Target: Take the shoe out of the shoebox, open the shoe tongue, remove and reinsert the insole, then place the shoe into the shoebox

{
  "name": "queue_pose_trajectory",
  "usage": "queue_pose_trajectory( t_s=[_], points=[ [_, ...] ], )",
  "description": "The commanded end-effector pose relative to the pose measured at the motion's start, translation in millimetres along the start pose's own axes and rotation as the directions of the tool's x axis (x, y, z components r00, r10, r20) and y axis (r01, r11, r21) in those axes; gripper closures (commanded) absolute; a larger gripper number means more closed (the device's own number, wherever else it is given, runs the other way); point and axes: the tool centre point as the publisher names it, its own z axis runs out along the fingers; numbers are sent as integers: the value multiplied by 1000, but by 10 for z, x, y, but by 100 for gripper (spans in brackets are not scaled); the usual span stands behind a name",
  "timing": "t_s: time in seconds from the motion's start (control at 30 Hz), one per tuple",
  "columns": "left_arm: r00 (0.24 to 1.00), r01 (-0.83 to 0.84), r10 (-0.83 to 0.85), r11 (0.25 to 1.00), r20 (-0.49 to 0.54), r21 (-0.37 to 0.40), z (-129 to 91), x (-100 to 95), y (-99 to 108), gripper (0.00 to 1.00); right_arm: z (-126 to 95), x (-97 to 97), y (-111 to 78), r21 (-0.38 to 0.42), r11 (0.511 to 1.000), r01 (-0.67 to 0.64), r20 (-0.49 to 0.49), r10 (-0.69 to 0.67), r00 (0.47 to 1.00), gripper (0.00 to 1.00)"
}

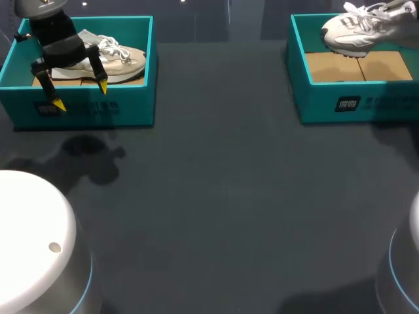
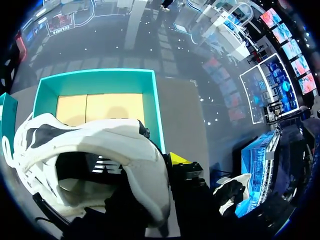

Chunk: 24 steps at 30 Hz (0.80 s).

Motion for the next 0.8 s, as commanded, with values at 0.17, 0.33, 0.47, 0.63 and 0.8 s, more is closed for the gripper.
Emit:
queue_pose_trajectory(
  t_s=[0.17,0.33,0.47,0.63,0.8],
  points=[
    [1000,-1,1,1000,-2,-1,-5,0,3,0,298,166,-74,5,1000,-29,16,29,999,100],
    [1000,-1,1,1000,-2,-1,-5,0,3,0,447,233,-149,0,999,-38,18,37,999,100],
    [1000,-1,1,1000,-2,-1,-5,0,3,0,537,262,-227,5,999,-37,26,37,999,100],
    [1000,-1,1,1000,-2,-1,-5,0,3,0,642,299,-352,21,999,-33,18,33,999,100],
    [1000,-1,1,1000,-2,-1,-5,0,3,0,711,341,-503,27,999,-28,19,27,999,100]
  ],
)
